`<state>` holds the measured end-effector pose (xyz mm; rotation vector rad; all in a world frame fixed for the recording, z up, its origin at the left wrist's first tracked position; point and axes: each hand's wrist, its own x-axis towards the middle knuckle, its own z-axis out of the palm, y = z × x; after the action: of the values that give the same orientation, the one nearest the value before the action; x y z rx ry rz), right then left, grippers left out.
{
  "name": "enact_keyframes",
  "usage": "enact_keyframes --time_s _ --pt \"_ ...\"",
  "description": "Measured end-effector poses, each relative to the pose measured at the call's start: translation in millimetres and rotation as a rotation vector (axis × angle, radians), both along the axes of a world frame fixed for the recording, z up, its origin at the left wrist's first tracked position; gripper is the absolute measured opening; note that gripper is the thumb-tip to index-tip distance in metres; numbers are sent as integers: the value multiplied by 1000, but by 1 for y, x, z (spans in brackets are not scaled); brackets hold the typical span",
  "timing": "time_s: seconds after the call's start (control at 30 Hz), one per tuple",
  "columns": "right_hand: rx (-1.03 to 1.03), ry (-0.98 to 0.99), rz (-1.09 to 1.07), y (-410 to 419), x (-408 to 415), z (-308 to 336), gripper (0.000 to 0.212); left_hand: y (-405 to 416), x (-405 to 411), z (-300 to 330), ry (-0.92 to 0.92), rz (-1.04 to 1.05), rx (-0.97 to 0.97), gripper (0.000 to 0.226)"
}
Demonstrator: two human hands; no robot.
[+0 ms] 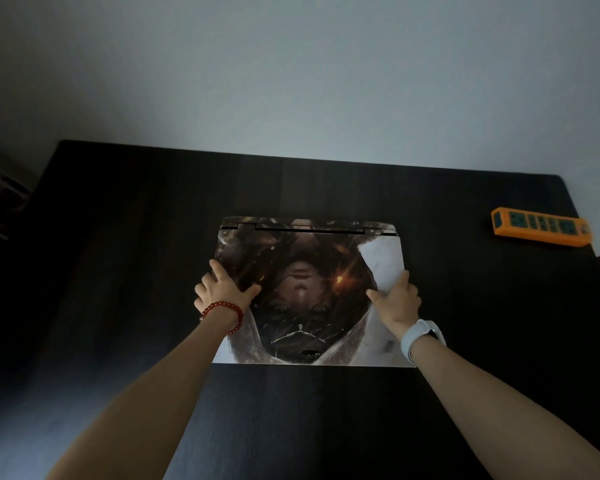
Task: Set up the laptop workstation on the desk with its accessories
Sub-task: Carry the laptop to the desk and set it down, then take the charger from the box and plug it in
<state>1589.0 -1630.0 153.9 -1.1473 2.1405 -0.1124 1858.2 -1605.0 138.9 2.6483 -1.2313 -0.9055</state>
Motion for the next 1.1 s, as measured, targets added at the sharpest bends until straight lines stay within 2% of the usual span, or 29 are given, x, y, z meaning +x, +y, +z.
enact_keyframes --time_s 0.17,0.23,0.3,0.43,0.57,0.7,0.83,0.97,1.1 --pt "-71 290 408 10 6 13 71 18 -3 -1 -133 -189 -70 85" --pt "-169 328 555 13 16 19 63 24 -2 2 -135 -226 -98 79" --pt "-251 245 664 18 31 26 54 35 -2 9 -117 -241 -128 71" --pt "-337 -69 764 45 75 42 37 77 10 41 -59 -168 -246 48" --pt "-334 -266 960 77 135 57 30 148 49 70 -117 25 -364 37" --pt "-219 -381 1108 122 197 66 30 236 94 83 -145 225 -342 32" --pt "-128 -425 1272 189 256 67 28 326 129 87 -155 433 -343 23" --pt "-50 -414 1441 274 314 66 28 427 159 81 -131 619 -334 25" --pt "30 -404 1588 373 367 60 28 545 190 64 -38 804 -324 24"
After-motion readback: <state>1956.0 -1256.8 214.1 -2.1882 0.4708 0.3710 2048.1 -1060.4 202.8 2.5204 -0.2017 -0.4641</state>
